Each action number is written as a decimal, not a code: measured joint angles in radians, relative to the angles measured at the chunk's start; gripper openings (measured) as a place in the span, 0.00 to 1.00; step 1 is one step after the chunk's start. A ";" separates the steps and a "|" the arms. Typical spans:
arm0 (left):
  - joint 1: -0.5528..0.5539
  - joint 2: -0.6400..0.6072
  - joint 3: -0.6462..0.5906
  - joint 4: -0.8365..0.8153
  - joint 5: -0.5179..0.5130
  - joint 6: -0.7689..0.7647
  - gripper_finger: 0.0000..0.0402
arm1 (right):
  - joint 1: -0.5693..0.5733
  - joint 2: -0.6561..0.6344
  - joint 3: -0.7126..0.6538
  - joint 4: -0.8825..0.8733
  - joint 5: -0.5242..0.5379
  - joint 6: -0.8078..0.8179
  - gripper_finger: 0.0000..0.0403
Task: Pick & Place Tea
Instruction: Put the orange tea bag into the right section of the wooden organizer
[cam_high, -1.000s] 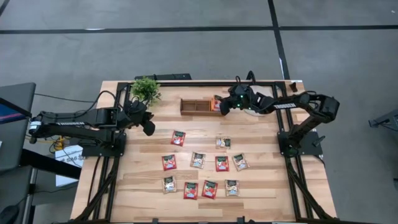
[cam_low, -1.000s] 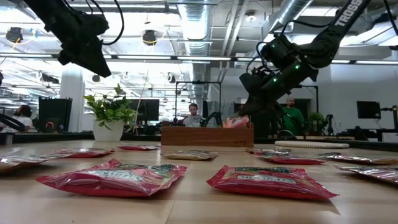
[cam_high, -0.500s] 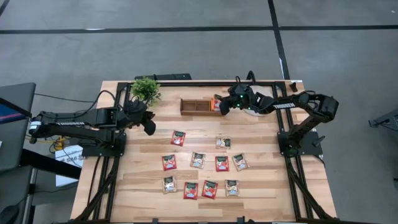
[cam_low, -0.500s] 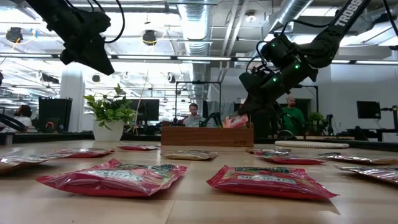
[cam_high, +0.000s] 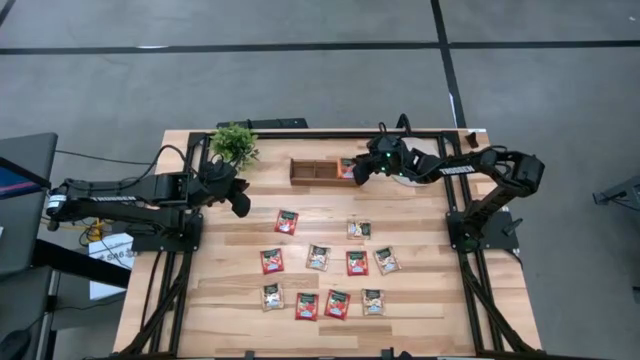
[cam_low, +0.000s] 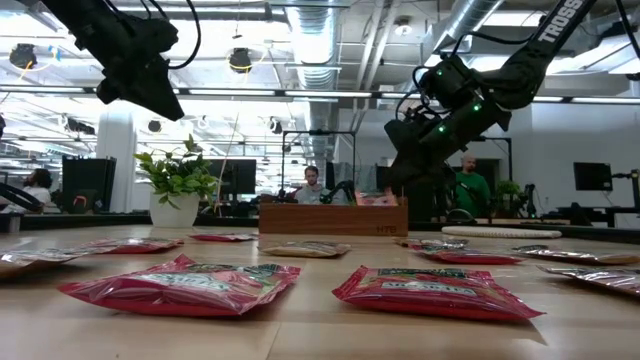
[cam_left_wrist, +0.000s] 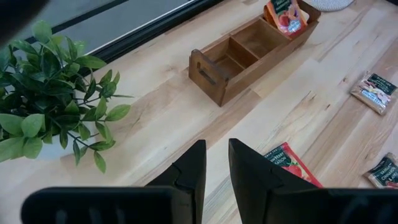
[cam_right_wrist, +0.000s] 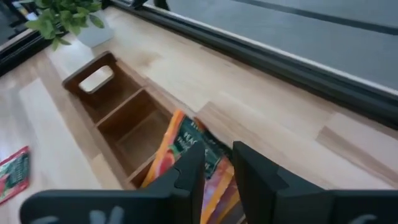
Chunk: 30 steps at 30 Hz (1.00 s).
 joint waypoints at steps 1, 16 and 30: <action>0.000 0.000 0.000 0.000 0.000 0.000 0.15 | 0.000 0.000 0.000 0.000 0.009 0.000 0.19; 0.000 0.000 0.000 0.000 0.000 0.000 0.15 | 0.088 0.000 0.000 -0.021 -0.005 0.000 0.04; 0.000 0.000 0.000 0.026 0.012 0.010 0.15 | 0.106 0.000 0.076 -0.141 0.041 0.021 0.00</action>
